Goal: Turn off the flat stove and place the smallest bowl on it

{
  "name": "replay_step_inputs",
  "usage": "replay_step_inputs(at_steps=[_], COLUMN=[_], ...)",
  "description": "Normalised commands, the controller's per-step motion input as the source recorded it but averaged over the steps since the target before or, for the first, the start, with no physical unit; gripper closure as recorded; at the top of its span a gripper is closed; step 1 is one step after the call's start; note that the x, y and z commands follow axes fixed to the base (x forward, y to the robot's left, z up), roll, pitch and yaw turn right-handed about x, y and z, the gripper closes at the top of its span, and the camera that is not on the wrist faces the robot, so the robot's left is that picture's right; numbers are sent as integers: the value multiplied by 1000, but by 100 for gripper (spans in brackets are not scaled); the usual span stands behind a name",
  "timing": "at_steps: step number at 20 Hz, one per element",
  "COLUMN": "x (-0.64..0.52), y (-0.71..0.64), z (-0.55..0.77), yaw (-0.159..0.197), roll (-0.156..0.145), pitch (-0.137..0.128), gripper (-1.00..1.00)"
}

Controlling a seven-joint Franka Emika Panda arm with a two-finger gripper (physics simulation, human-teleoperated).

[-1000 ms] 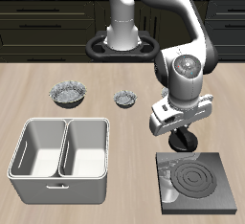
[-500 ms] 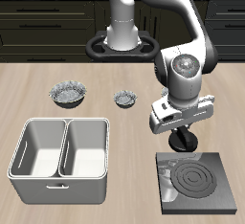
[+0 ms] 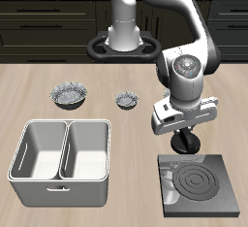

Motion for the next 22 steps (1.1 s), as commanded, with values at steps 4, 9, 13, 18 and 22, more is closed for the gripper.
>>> replay_step_inputs(at_steps=[4,9,13,18,22], x=[9,-24,-13,-32,27], y=[13,10,-32,40,-1], z=[81,76,89,82,64], yaw=[-57,-61,-110,-65,-65], roll=[13,15,4,4,-15], pitch=[-17,-16,0,0,8], gripper=[100,100,100,100,100])
